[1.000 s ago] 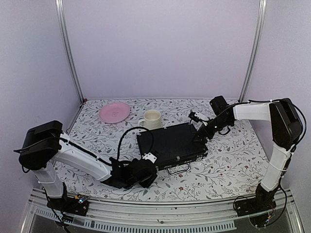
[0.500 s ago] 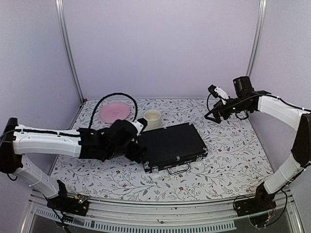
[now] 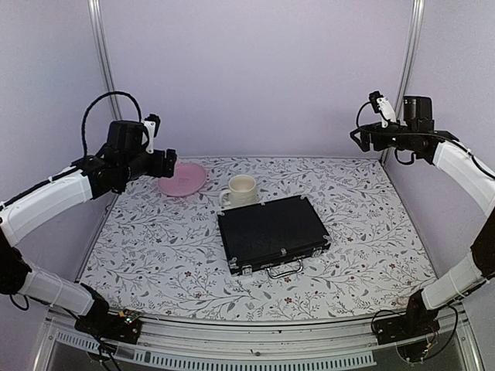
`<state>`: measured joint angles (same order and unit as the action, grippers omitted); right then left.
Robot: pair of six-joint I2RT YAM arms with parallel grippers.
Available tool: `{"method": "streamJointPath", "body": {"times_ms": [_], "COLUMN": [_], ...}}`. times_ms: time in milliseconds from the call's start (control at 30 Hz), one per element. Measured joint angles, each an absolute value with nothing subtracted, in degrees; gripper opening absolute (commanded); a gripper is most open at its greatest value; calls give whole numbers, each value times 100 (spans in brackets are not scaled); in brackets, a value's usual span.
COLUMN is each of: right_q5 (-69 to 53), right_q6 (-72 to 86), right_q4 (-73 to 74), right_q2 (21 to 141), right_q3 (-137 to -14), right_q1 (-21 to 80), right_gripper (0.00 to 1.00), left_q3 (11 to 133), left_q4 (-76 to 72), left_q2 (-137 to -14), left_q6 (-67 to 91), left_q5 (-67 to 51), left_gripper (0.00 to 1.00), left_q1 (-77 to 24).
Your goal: Pack up texas hold em set
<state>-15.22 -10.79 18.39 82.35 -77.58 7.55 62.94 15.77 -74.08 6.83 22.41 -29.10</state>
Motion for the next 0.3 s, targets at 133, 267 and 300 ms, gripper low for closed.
{"method": "streamJointPath", "body": {"times_ms": [133,267,300], "right_q5": [-1391,-1389,-1400], "right_q6": [-893,-819,-814], "right_q4": [1789,1662,1621], "right_q2": [8184,8038,7990], "right_q3": [-7749,-7561,-7483], "right_q1": [755,755,755], "right_gripper": [99,99,99], "left_q3": [6261,5959,5828], "left_q4": [1260,917,816], "left_q2": [-7341,-7175,-7113], "left_q6": [580,523,495], "left_q5": [1940,1653,1597], "left_gripper": [97,97,97], "left_q1": [-2434,-2390,-2390]}}
